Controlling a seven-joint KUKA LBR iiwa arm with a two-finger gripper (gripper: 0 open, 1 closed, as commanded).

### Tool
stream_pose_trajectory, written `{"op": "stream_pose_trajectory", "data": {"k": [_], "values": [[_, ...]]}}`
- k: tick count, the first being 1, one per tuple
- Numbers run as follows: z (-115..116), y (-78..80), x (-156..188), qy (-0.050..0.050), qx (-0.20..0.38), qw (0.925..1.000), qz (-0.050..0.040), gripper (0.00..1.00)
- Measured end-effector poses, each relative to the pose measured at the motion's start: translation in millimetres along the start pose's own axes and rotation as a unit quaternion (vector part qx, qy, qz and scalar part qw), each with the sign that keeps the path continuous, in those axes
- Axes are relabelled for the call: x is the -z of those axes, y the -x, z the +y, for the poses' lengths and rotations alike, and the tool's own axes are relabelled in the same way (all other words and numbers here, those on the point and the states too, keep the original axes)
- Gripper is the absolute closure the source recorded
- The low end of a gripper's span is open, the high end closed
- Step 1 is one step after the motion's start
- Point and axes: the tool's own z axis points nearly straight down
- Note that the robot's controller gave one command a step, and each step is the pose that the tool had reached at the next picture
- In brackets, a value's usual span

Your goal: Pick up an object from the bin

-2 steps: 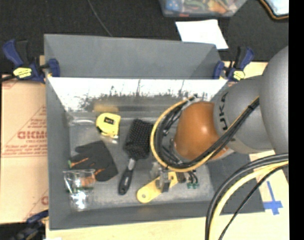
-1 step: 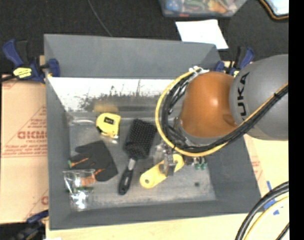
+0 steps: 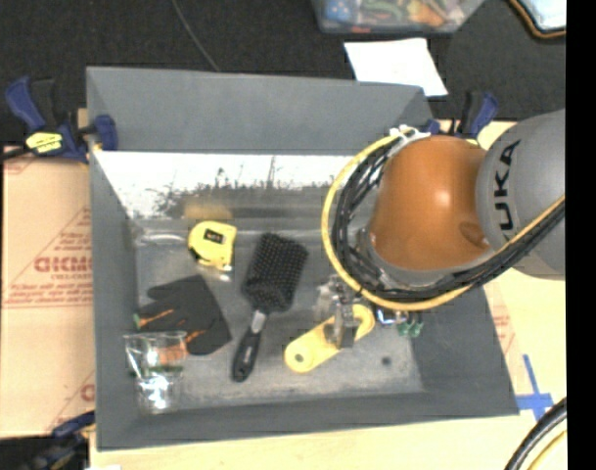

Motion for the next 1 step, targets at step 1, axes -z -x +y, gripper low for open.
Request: {"op": "stream_pose_trajectory", "data": {"k": [1], "values": [[-0.2, 0.7, 18.6, 0.000, 0.003, 1.0000, 0.0043, 1.00]]}}
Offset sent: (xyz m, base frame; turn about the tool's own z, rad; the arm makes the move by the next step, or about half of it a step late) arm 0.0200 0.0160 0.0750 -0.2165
